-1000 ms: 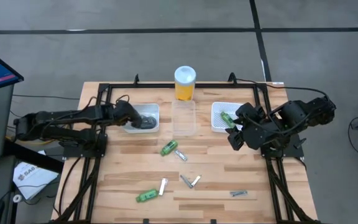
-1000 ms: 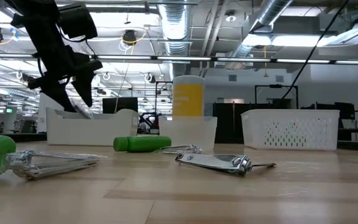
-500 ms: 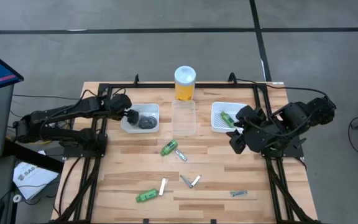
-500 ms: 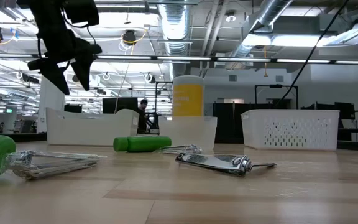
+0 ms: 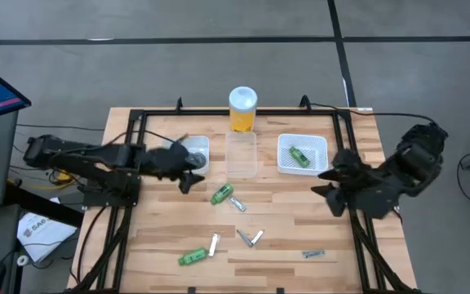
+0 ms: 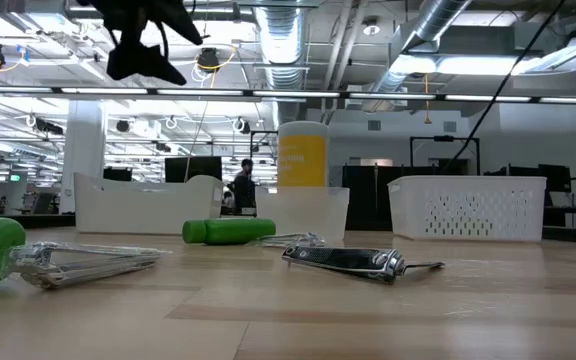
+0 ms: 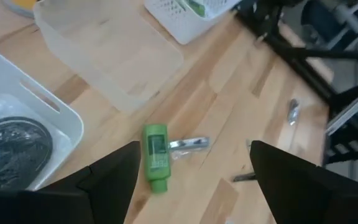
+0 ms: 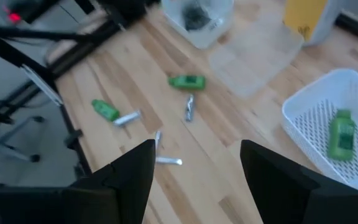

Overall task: Pick & Place Travel size toiletries
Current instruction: Put the green shampoo into the right white bin

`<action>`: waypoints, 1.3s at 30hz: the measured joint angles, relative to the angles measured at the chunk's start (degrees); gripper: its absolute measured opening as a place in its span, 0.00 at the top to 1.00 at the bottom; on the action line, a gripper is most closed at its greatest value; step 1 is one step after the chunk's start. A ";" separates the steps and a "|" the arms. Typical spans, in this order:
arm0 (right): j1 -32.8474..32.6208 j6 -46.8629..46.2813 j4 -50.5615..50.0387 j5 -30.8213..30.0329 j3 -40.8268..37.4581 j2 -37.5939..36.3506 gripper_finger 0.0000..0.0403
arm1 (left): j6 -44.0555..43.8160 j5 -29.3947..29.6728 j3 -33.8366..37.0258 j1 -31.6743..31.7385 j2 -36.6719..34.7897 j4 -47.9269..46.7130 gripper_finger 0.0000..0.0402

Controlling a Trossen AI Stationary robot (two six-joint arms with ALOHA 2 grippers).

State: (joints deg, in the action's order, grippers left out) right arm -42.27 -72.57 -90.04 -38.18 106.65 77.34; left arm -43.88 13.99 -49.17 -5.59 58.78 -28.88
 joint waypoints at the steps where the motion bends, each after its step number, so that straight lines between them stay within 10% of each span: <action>1: -1.08 -0.39 0.02 -1.84 0.00 -0.61 0.43 | -0.07 1.80 0.01 -1.74 0.88 0.34 0.25; 21: -8.41 -0.77 0.02 -13.06 -10.08 -18.02 0.43 | 1.44 1.69 -8.34 -3.07 30.85 2.85 0.25; 39: -8.27 -3.77 17.65 -13.01 -45.07 -42.01 0.43 | 0.37 2.39 -8.34 -1.26 21.80 -3.43 0.26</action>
State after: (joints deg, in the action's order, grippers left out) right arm -50.54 -76.34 -72.39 -51.19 61.58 35.33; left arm -43.51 16.38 -57.52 -6.85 80.57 -32.31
